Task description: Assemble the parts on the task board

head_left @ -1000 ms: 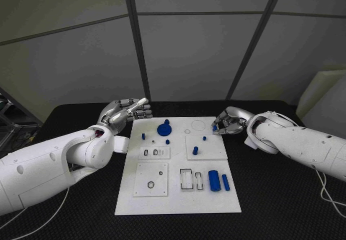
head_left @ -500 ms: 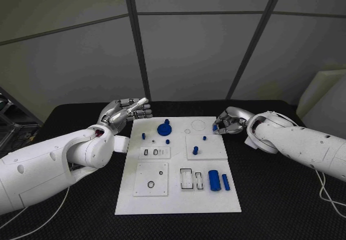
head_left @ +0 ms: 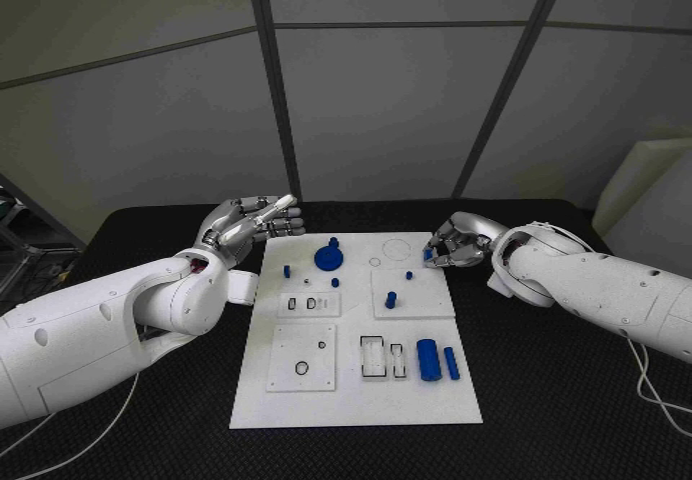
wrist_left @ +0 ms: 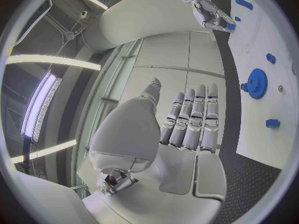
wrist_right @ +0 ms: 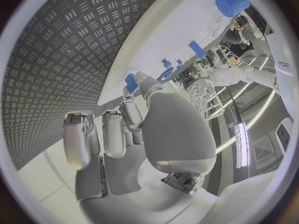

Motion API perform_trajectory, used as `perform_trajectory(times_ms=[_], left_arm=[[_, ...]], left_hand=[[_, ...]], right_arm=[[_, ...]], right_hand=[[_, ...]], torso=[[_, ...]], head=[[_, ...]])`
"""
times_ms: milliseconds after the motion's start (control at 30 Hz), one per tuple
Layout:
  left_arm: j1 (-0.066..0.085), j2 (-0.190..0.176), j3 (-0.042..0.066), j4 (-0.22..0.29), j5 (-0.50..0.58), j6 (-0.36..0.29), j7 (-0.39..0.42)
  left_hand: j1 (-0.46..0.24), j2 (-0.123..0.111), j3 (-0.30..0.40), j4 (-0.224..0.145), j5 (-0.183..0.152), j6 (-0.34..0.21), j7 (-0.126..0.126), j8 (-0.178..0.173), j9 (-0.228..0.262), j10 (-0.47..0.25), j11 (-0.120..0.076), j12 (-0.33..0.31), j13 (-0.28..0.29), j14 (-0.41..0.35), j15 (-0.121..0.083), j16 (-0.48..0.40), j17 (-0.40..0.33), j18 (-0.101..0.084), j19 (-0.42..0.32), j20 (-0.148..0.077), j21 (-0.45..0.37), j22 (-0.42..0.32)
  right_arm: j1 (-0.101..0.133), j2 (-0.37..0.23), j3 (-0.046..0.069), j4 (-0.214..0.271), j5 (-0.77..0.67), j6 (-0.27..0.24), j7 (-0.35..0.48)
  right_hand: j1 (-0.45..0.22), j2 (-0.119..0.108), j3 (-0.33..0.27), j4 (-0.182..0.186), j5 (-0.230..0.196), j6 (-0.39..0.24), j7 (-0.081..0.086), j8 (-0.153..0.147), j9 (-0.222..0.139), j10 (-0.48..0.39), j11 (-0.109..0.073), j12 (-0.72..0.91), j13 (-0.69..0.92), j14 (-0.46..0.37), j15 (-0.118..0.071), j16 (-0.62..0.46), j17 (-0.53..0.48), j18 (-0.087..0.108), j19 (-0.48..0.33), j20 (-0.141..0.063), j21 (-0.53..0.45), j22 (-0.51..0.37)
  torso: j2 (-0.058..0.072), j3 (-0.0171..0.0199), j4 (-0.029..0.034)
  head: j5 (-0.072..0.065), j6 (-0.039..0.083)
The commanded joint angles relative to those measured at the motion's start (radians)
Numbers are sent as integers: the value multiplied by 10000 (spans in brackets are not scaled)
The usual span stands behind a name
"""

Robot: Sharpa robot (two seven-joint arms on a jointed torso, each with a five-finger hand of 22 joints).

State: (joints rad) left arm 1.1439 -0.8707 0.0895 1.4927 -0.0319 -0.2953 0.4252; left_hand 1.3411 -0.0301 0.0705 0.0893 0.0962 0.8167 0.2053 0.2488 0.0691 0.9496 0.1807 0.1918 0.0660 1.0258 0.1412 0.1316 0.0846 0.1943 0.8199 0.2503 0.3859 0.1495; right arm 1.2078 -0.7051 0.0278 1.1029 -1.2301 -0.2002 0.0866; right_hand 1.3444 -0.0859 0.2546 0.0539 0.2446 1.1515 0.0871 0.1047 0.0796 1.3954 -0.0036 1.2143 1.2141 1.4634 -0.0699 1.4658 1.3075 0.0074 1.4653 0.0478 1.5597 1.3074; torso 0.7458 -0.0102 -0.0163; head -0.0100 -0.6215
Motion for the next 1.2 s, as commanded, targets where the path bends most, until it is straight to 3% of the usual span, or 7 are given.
perform_trajectory(times_ms=[33, 167, 367, 600, 867, 1200], left_arm=[[12, 0, 9, 7, -48, 123, 34], [12, -14, 9, 2, -48, 119, 30], [12, -46, 8, -12, -47, 114, 20], [13, 16, 7, -120, -47, 116, 6], [16, 154, 6, -232, -47, 122, -17], [18, 203, 6, -253, -47, 121, -31]], left_hand=[[50, 28, -1, -38, -33, 56, 199, -67, -10, 57, -2, -65, -2, 4, 39, -55, -11, -134, 43, -3, 8, -11], [46, 40, -2, -49, -34, 57, 202, -75, -11, 59, 0, -77, -2, 4, 41, -66, -12, -134, 41, -2, 4, -16], [46, 40, -2, -49, -34, 57, 202, -75, -11, 59, 0, -77, -2, 4, 41, -66, -12, -134, 41, -2, 4, -16], [47, 44, -2, -55, -36, 56, 203, -78, -11, 60, 1, -81, -3, 4, 41, -71, -13, -134, 41, -2, 4, -18], [49, 46, -3, -61, -40, 57, 202, -81, -11, 62, 1, -85, -3, 5, 41, -74, -13, -134, 41, -2, 3, -20], [49, 46, -3, -61, -40, 57, 202, -81, -11, 62, 1, -85, -3, 5, 41, -74, -13, -134, 41, -2, 3, -20]], right_arm=[[19, -61, 9, 219, 369, -652, 330], [20, -187, 15, 633, 506, -1041, 248], [25, -246, 44, 1703, 438, -1542, -292], [25, 400, 55, 2593, -314, -1588, -1049], [-17, 1540, 47, 2594, -1537, -1317, -1945], [-360, 2265, 23, 2504, -2488, -1008, -2630]], right_hand=[[25, 296, 50, -27, 74, 410, -268, 85, 182, 23, -114, 73, 55, 674, -92, 64, 787, -48, 993, -102, 58, 2531], [-10, 310, 46, -44, 81, 467, -292, 91, 201, 41, -135, 95, 77, 676, -112, 68, 795, -68, 1041, -126, 98, 2610], [-42, 312, 38, -44, 83, 484, -300, 88, 209, 48, -145, 104, 88, 675, -119, 65, 790, -74, 1055, -136, 111, 2634], [-64, 329, 40, -44, 87, 490, -307, 79, 213, 38, -153, 82, 67, 663, -126, 34, 732, -69, 1043, -145, 100, 2614], [-80, 335, 50, -78, 86, 437, -297, 23, 208, -4, -153, 20, 15, 648, -135, -2, 670, -46, 987, -160, 52, 2521], [-156, 331, 52, -114, 83, 355, -262, -71, 200, -174, -130, -280, -260, 638, -126, -25, 638, -33, 954, -167, 25, 2467]], torso=[[-15, -3, -6], [-22, -12, -3], [-34, -12, 10], [-26, -9, 64], [-25, -36, 84], [-14, -13, 53]], head=[[-10, -6], [-9, -5], [48, -9], [202, -71], [304, -130], [430, -235]])
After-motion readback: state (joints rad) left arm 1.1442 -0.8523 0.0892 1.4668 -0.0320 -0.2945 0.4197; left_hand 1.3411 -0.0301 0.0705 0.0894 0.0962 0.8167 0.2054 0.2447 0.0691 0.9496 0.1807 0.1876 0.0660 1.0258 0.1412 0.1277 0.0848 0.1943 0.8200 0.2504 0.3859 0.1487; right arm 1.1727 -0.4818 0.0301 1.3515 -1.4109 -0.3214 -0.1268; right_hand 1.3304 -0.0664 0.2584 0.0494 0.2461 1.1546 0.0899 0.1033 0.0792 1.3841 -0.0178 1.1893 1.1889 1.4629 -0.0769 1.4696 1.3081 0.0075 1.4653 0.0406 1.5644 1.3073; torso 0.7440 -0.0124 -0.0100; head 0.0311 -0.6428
